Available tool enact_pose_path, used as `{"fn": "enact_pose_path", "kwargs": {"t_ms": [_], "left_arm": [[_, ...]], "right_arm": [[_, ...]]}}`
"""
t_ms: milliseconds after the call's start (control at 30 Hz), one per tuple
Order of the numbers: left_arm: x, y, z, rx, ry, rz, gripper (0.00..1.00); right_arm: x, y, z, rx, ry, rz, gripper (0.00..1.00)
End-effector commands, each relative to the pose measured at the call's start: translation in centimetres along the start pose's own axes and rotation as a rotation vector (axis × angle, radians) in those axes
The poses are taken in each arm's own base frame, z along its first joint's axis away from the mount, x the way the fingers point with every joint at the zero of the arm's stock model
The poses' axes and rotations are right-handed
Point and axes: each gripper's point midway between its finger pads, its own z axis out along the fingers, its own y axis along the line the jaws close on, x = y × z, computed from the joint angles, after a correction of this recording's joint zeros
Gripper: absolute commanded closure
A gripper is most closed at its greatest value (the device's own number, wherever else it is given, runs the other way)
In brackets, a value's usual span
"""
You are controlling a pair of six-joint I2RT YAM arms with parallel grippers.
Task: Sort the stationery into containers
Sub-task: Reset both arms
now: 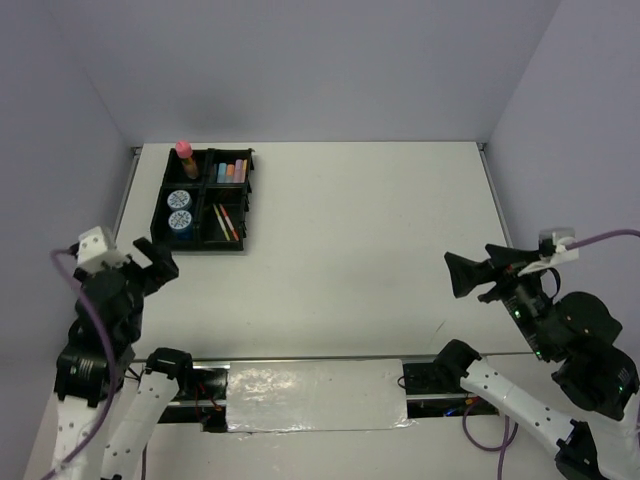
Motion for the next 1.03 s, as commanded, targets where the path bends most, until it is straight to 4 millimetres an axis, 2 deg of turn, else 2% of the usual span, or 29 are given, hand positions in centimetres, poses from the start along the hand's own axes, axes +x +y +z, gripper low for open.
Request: {"fn": "enact_pose_path", "kwargs": {"t_ms": [0,33,67,133,233,400,633,1000], "left_arm": [[-3.3,-0.3,-3.3,0.111,-0.179,-0.068,0.01],[-3.7,-0.1,-4.1,0.123,-0.2,-0.078,0.01],[-4.7,0.3,-5.9,0.146,-0.249,-0.113,0.01],[-4.5,1.2,-7.4,0.154,-0.273,-0.125,0.01],[-4.2,2.0,-7.6,0.133,-0.288,-0.156,0.01],[-3.7,1.4,-6.2,0.115,-0.255,-0.131,0.01],[-3.4,0.8,-5.0,0.103,-0.223,-0.095,0.01],[-3.3,1.2,-5.0,0.08,-0.228,-0.106,0.01]], "right_arm": [[0.7,-0.6,-0.8,-0.003,-0.005,-0.012,0.0],[0.9,-0.9,-0.9,0.011,0.003,-0.014,0.0],[1.2,-1.3,-1.1,0.03,0.019,-0.011,0.0],[1.5,-1.2,-0.9,0.033,0.04,-0.016,0.0],[2.0,-1.3,-0.7,0.045,0.055,-0.013,0.0],[2.3,-0.8,-0.4,0.027,0.061,0.008,0.0],[3.1,-1.0,0.0,0.043,0.066,0.017,0.0],[3.2,-1.0,0.8,0.067,0.076,0.011,0.0]]}}
